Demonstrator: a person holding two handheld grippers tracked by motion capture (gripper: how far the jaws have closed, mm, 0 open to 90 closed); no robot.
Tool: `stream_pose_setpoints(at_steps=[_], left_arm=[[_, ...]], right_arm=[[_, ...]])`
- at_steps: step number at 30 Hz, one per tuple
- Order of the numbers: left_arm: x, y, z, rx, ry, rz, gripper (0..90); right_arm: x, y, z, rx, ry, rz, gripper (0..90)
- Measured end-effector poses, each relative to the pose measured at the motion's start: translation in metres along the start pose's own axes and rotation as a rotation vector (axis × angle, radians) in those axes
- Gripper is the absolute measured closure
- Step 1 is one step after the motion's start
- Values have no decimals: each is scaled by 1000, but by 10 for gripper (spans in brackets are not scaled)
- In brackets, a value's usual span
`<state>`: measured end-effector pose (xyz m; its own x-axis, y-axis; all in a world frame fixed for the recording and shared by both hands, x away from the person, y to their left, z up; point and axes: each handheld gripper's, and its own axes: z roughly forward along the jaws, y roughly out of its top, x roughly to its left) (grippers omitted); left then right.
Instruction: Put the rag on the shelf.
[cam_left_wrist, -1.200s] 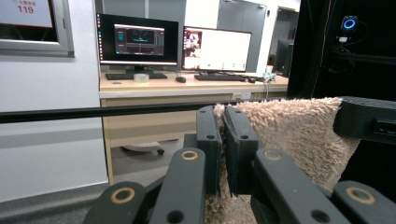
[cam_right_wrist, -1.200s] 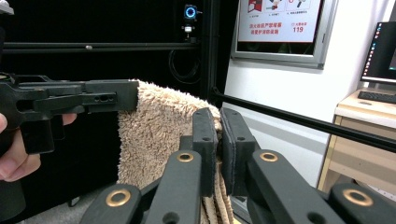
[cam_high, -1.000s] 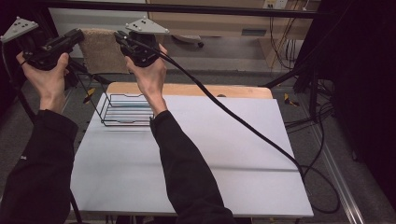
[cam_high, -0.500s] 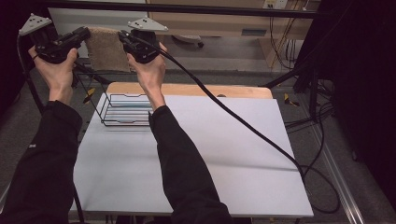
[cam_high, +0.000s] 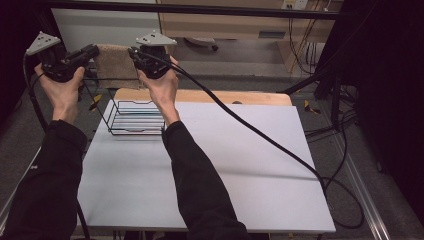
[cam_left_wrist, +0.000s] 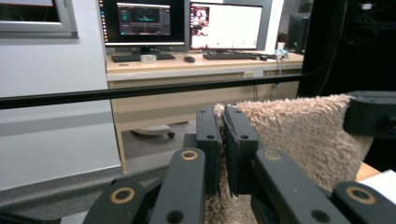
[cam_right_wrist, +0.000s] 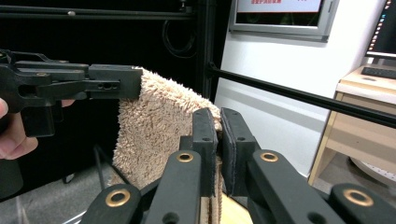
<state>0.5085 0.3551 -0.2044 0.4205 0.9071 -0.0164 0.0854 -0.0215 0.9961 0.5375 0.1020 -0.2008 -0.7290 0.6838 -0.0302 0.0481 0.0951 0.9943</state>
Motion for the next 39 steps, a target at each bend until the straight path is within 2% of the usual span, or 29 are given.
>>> stream_pose_setpoints(at_steps=[7, 19, 25, 31, 39], left_arm=[[-4, -13, -9, 5, -16, 5, 846], [-7, -25, -29, -16, -33, 11, 845], [-6, -30, -36, 2, -38, 11, 839], [-8, -37, -40, 47, -39, 8, 825], [-9, -46, -44, 65, -48, -5, 820]], right_arm=[[1, -12, -3, 24, 17, -6, 853], [7, -17, -7, 13, 45, -28, 852], [13, -20, -10, 23, 65, -52, 849], [19, -24, -14, 65, 85, -78, 845], [24, -32, -17, 103, 118, -110, 845]])
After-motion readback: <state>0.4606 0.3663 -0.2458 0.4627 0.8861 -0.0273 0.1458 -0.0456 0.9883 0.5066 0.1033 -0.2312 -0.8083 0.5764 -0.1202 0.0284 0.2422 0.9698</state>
